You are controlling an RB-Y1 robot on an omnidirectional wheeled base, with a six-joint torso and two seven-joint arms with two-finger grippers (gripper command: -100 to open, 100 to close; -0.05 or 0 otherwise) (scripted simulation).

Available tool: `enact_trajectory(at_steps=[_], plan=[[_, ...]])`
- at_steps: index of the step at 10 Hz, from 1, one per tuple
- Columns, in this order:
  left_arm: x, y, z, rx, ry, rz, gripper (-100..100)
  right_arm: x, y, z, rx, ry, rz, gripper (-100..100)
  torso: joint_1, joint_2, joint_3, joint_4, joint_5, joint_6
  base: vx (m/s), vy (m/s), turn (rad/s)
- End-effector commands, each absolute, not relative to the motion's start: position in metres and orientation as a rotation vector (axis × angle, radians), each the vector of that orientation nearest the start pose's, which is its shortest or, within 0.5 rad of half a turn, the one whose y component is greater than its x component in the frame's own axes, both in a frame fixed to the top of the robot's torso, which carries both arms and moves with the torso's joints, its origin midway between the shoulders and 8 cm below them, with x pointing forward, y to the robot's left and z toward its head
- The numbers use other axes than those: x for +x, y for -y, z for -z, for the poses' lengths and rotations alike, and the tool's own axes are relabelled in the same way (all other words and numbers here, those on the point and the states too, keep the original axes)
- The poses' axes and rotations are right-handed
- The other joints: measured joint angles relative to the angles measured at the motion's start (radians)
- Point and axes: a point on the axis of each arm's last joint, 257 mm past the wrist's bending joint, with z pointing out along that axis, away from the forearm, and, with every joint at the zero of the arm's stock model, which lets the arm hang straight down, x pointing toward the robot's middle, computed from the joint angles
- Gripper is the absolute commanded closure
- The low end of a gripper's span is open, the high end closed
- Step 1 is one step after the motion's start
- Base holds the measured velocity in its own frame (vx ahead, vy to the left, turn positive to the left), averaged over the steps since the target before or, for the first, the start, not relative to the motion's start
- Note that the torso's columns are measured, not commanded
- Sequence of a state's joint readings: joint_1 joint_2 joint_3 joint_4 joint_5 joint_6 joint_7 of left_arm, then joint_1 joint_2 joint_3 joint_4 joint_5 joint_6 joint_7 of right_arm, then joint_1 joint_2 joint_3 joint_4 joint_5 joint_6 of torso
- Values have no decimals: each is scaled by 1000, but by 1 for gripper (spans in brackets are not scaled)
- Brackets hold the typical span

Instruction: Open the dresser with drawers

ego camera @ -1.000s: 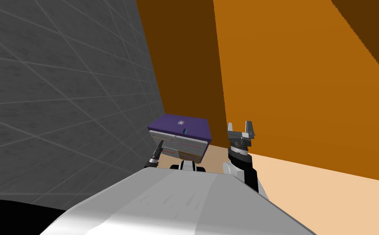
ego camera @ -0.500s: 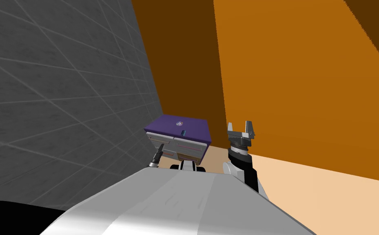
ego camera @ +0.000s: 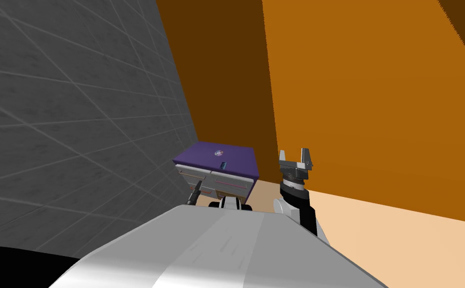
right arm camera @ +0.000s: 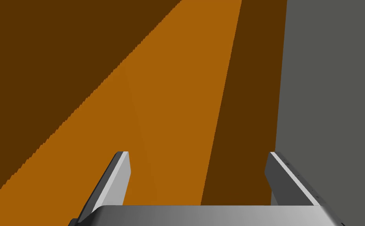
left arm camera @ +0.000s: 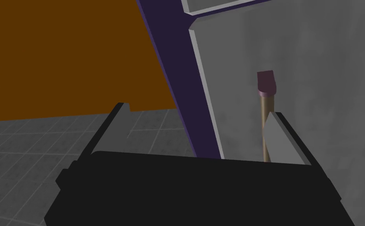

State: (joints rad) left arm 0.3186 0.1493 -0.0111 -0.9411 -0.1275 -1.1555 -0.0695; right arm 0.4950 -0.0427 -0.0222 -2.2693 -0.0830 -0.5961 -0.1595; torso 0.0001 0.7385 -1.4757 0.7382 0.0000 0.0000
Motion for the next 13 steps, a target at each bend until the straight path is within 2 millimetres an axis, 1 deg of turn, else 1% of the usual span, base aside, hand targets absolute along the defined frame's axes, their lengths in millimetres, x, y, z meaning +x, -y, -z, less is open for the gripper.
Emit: enact_trajectory(at_steps=[1, 2, 3, 4, 5, 13], plan=[[312, -269, 373, -827, -1236, 1142, -100, 327, 290, -40, 657, -490, -1504, 0, 0, 0, 0, 0, 0, 0, 44, -20, -17], [309, -270, 379, -840, -1247, 1136, -100, 327, 290, -40, 657, -490, -1504, 0, 0, 0, 0, 0, 0, 0, -1, 6, -16], [305, -264, 381, -843, -1242, 1149, -100, 327, 290, -40, 657, -490, -1504, 0, 1, 2, 1, 0, 0, 0, 0, 0, 0], [302, -264, 387, -857, -1255, 1142, -100, 327, 290, -40, 657, -490, -1504, 0, 0, 1, 1, 0, 0, 0, 3, 5, -15], [295, -258, 394, -873, -1259, 1151, -100, 327, 290, -40, 657, -490, -1504, 0, 0, 0, 0, 0, 0, 0, 9, 11, -32], [295, -258, 395, -875, -1261, 1150, -100, 327, 290, -40, 657, -490, -1504, 0, 1, -1, -1, 0, 0, 0, 1, 1, -4]])
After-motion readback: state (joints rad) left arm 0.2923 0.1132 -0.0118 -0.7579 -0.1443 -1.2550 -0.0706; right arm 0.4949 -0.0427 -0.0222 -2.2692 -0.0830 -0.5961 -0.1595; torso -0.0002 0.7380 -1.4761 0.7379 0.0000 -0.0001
